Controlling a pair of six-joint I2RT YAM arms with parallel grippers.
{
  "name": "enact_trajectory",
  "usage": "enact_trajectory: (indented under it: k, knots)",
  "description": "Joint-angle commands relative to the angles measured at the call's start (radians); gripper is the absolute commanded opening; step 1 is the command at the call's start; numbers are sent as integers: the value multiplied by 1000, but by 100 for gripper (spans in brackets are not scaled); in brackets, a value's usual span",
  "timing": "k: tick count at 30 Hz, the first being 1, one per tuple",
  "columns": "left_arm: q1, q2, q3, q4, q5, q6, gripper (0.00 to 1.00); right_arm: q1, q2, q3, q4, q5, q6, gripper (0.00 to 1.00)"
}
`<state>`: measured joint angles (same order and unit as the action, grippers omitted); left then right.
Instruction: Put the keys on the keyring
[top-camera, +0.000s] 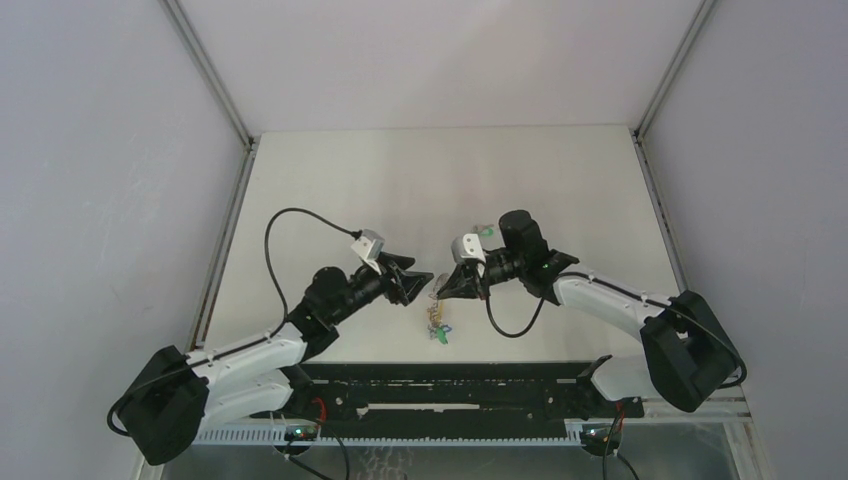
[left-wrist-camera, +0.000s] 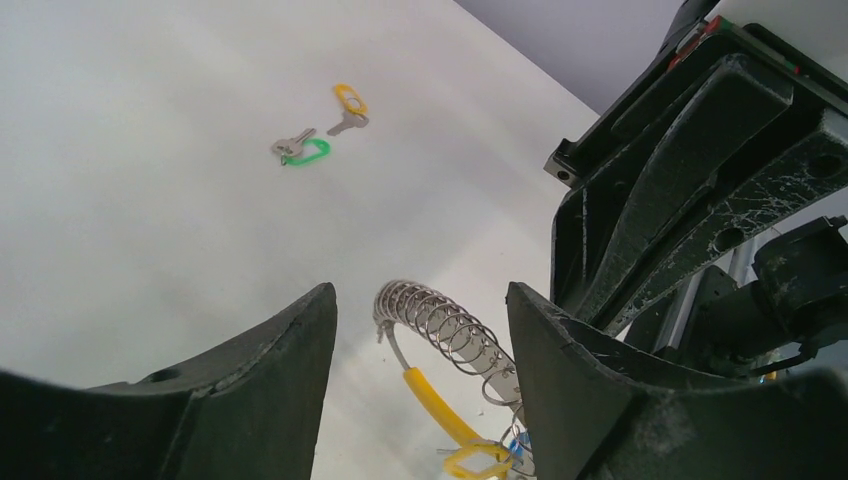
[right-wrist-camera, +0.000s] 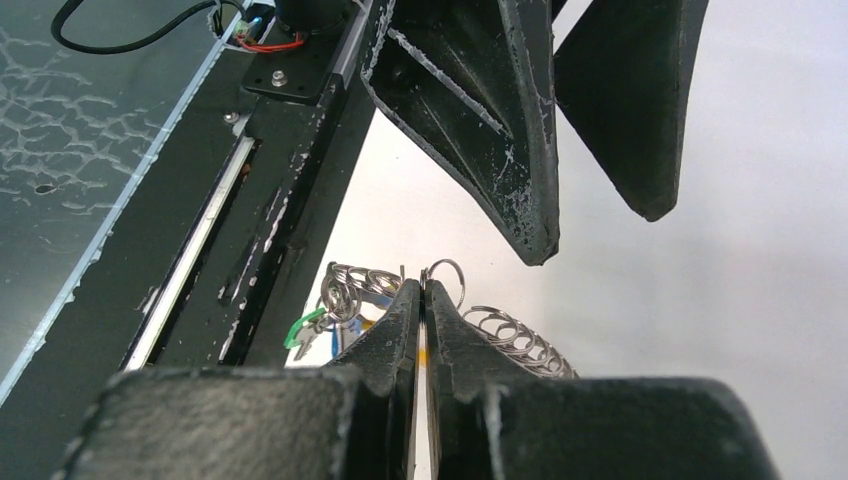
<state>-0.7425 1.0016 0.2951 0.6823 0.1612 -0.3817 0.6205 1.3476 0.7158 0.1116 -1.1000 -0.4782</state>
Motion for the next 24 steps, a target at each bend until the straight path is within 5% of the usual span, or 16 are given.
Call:
enact_trajectory:
  k: [1,9,15,24]
  knots:
    - [-5,-51,2,50,12,32,69,-17,-63,45,13,-15,-34,0]
    - [-5,-180,-84,32,151,165,66,-38,-83,45,12,-23,-28,0]
    - [-5,-121,-82,80,271,131,43,-38,-84,45,50,-38,2,0]
    - [-6,-93,-88,82,279,252,51,-37,-93,45,33,-71,-10,0]
